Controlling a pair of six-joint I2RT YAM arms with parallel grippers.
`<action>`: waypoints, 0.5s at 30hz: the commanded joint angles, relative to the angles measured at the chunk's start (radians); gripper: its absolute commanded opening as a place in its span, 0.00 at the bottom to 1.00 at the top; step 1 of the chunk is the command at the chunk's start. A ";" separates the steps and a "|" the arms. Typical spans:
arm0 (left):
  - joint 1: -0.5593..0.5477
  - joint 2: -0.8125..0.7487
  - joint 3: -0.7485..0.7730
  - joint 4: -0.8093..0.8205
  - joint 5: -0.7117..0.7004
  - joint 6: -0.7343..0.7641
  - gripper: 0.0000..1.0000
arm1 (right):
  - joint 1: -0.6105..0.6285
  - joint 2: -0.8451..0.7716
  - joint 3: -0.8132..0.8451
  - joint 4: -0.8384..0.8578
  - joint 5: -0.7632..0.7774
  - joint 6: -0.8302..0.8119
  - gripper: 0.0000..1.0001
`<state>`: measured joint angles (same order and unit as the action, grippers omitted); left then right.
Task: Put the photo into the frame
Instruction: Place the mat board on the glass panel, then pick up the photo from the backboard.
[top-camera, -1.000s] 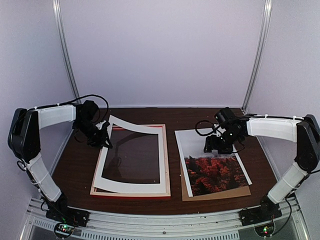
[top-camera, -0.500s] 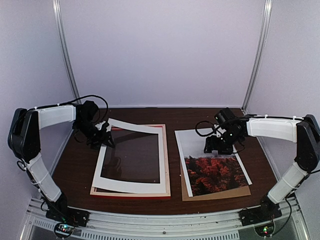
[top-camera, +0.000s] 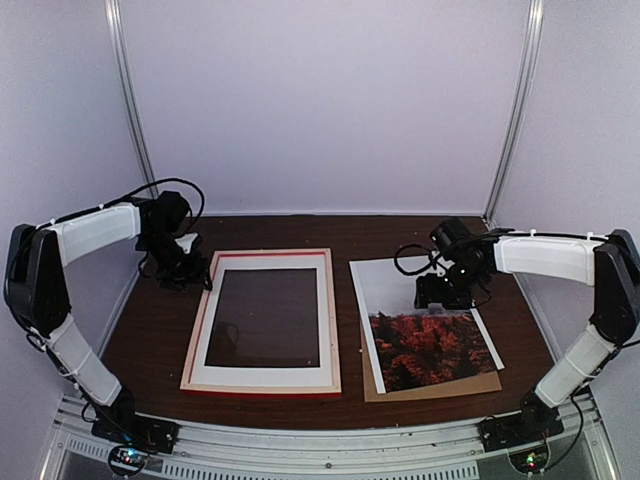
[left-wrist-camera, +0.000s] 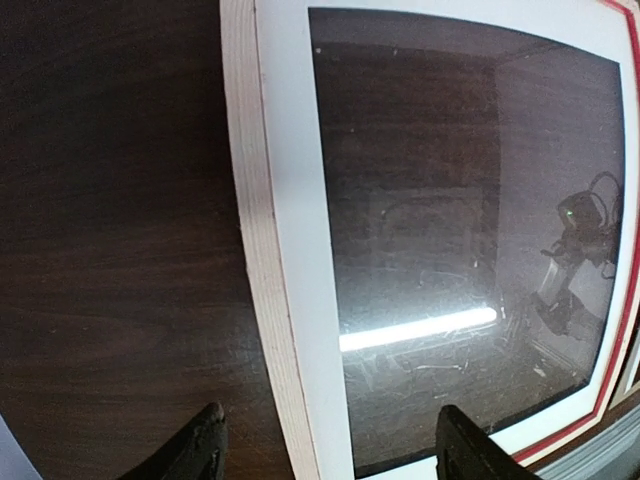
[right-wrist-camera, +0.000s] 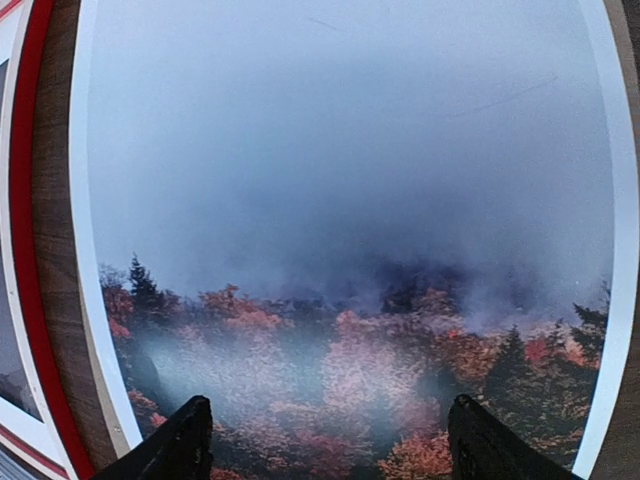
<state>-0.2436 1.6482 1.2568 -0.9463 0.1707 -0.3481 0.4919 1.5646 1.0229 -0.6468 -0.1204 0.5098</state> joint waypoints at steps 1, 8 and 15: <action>-0.020 -0.085 0.038 0.026 -0.005 -0.011 0.74 | -0.026 -0.051 0.013 -0.055 0.115 -0.040 0.82; -0.128 -0.153 0.027 0.123 0.109 -0.051 0.97 | -0.144 -0.097 -0.031 -0.072 0.154 -0.090 0.89; -0.338 -0.081 0.096 0.202 0.122 -0.136 0.94 | -0.294 -0.117 -0.087 -0.078 0.124 -0.130 0.91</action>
<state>-0.4873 1.5242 1.3025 -0.8474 0.2604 -0.4221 0.2592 1.4773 0.9730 -0.7017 -0.0097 0.4160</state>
